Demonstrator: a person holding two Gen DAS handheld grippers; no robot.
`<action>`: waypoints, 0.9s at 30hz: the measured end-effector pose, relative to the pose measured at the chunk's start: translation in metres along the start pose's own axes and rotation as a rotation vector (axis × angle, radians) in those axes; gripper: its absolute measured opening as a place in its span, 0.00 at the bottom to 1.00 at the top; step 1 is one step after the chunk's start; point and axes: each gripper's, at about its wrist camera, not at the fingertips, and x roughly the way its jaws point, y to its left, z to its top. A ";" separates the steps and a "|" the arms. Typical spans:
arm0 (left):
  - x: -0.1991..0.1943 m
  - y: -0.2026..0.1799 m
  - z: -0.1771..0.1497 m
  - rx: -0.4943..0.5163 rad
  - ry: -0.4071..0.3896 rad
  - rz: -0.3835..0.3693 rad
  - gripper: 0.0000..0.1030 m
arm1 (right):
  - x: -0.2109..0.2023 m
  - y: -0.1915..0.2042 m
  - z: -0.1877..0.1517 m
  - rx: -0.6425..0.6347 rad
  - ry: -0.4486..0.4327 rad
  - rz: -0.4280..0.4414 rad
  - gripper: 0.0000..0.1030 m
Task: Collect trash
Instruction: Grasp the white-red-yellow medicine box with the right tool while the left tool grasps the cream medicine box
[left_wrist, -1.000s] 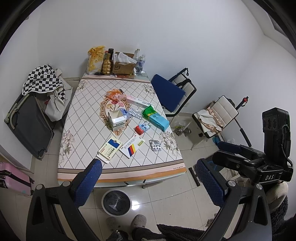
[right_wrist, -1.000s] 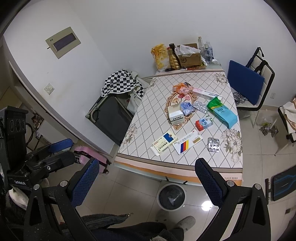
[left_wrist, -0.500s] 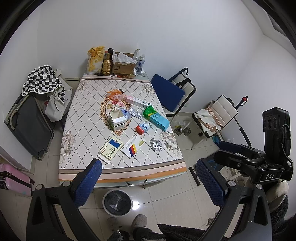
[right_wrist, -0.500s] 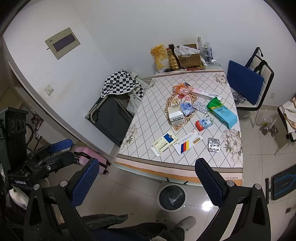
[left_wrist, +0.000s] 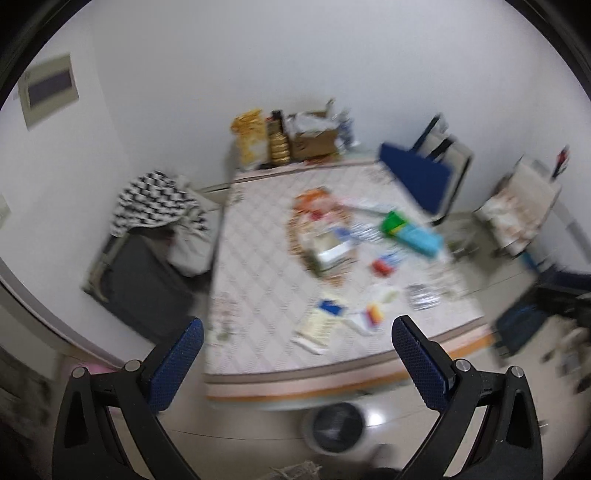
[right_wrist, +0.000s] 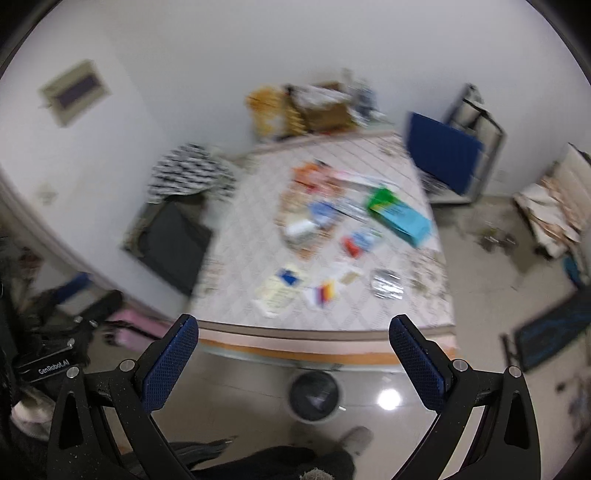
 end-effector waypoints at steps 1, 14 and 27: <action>0.016 -0.001 -0.003 0.015 0.019 0.023 1.00 | 0.015 -0.007 0.000 0.018 0.022 -0.039 1.00; 0.260 0.000 -0.033 -0.010 0.443 0.220 1.00 | 0.285 -0.127 0.016 0.476 0.359 -0.157 1.00; 0.324 0.023 -0.041 -0.104 0.579 0.321 1.00 | 0.471 -0.073 0.042 0.484 0.502 -0.316 0.96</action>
